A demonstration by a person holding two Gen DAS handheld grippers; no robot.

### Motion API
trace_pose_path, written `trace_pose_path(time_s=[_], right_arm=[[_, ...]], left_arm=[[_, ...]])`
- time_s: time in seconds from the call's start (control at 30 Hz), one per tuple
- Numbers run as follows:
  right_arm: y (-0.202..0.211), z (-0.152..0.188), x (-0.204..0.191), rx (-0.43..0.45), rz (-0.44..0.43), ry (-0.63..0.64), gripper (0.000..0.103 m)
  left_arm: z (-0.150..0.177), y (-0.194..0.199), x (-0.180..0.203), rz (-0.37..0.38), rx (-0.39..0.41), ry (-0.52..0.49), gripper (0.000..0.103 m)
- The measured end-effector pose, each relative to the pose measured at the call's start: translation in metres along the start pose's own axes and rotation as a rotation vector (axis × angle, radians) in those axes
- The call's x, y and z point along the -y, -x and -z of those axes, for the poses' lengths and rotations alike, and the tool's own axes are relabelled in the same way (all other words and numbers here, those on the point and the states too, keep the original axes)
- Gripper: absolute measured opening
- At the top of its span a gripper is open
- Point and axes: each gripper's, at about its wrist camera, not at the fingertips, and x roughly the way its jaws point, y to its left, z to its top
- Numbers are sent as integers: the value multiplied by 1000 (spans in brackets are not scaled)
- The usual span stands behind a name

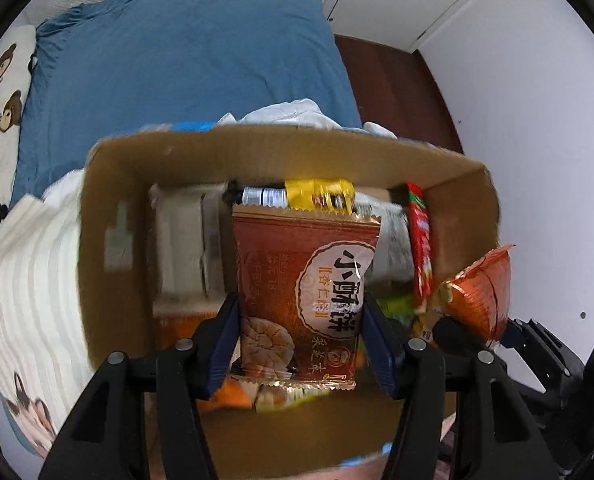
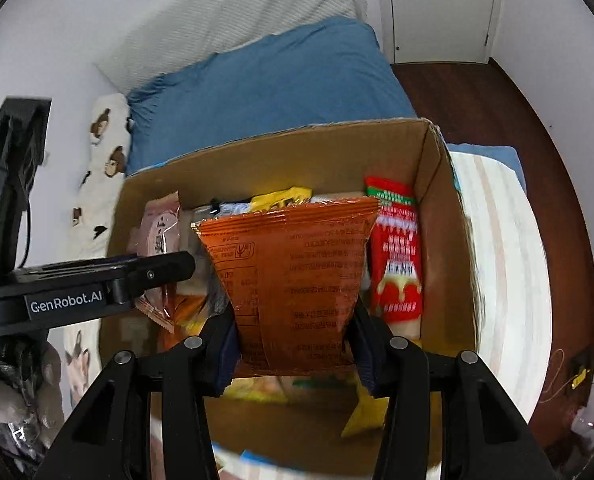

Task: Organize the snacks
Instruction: 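Carry both packets into the box and open both tools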

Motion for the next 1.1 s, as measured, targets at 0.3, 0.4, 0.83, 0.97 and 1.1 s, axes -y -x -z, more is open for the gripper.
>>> trace_pose_path(time_s=[0.3,0.4,0.83,0.97,1.1], right_arm=[[-54,-25,1,-123,87,4,101],[-60,-24,3,-127,96,8,101],[-28,3,6,-51,122,7,101],[-16,16,6,-14,134,10,101],[0,33,4,29,134,14,101]], left_arm=[[-29,-37,-11,-18,-90,44,94],[-27,-34,-10,-40,-73,18,95],[-1,-3,-11,-82,52,7,96],[19,9,-13,-119,109,-7,96],[44,25,-15,-134,170,-11,96]])
